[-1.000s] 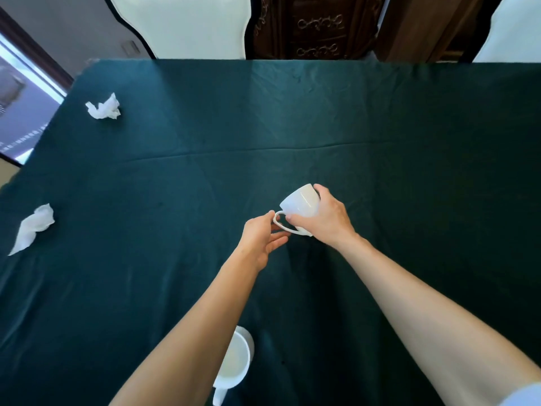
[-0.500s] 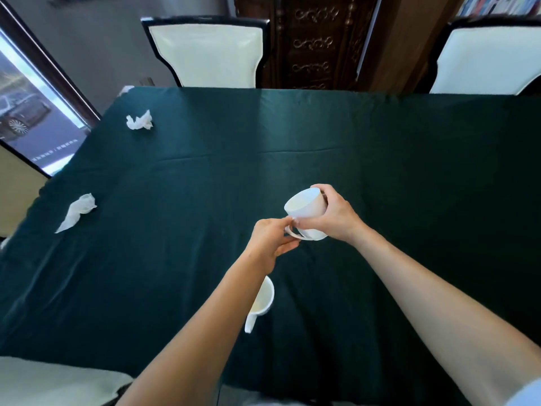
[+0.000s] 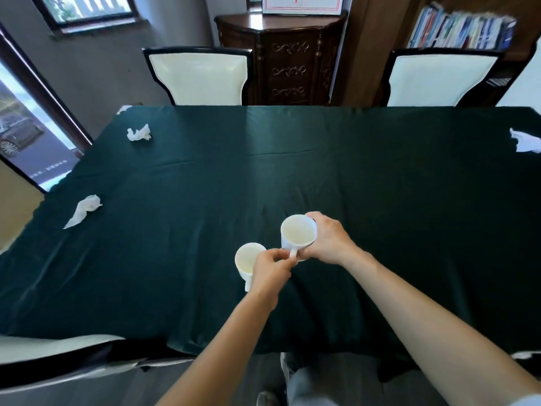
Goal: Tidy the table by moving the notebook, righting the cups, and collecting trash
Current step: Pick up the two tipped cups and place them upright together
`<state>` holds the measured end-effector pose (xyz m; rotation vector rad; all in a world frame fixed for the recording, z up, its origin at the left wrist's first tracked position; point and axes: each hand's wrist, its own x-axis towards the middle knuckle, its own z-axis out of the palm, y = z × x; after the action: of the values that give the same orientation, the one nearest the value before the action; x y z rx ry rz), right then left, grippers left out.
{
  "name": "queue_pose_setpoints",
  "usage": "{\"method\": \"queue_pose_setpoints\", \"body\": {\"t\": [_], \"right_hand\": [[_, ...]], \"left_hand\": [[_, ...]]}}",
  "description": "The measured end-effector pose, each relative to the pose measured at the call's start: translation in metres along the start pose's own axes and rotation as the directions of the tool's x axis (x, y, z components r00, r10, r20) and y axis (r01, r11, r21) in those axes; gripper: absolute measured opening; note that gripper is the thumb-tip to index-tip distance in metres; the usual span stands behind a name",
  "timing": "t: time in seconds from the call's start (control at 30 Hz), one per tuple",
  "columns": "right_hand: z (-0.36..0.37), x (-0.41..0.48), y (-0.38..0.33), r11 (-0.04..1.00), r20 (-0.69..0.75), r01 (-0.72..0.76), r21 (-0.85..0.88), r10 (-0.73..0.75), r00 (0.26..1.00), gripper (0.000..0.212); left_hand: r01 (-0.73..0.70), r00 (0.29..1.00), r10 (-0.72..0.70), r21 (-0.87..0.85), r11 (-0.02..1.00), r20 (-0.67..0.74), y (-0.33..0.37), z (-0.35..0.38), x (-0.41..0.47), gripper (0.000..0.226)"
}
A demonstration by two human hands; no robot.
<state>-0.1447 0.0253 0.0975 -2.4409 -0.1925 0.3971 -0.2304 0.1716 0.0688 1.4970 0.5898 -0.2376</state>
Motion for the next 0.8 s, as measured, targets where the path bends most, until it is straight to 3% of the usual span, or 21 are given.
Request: {"method": "queue_pose_setpoints", "body": {"t": [0.23, 0.53, 0.8], "right_hand": [[0.024, -0.021, 0.016, 0.998, 0.030, 0.047, -0.048, -0.045, 0.999, 0.093], [0.052, -0.017, 0.041, 0.999, 0.052, 0.030, -0.018, -0.029, 0.998, 0.087], [0.066, -0.008, 0.052, 0.999, 0.112, 0.049, -0.017, -0.047, 0.993, 0.091]], "left_hand": [[0.064, 0.995, -0.066, -0.032, 0.997, -0.068, -0.041, 0.015, -0.020, 0.010], [0.205, 0.978, -0.208, -0.075, 0.976, -0.023, -0.059, 0.027, -0.018, 0.017], [0.240, 0.968, -0.248, -0.133, 0.962, -0.046, -0.069, 0.025, -0.014, 0.012]]}}
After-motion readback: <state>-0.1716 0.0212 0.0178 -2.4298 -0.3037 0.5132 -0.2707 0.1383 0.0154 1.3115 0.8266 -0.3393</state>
